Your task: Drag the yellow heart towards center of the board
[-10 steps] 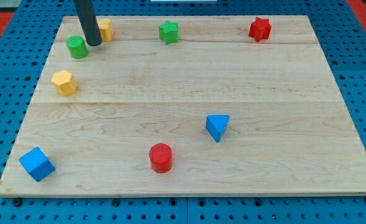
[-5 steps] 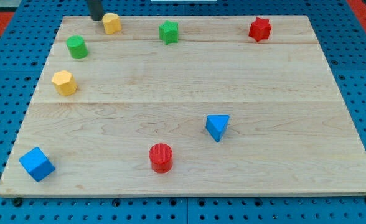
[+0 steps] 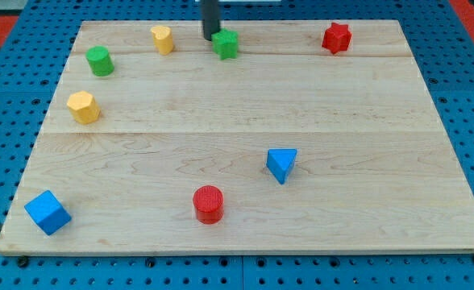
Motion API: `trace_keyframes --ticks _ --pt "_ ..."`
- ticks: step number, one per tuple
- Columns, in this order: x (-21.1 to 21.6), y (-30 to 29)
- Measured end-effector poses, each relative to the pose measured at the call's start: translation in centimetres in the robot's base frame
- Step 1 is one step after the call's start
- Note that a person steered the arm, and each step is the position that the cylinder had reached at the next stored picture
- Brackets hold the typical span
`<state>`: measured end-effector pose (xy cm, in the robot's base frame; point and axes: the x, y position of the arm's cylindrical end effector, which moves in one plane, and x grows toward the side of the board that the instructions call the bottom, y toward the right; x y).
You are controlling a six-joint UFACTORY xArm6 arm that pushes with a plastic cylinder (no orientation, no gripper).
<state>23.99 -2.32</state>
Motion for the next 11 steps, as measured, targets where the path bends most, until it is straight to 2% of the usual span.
trace_keyframes --ticks 1,2,3,5,6,7,9,10,11 --pt "5.0 5.7" --pt "6.9 7.7" --pt "4.8 2.0" --pt "-3.0 -7.7" --pt "-3.1 -13.4" --pt "-1.9 -14.0" --pt "2.1 -2.0" --pt "4.6 0.0" --pt "3.5 -1.3"
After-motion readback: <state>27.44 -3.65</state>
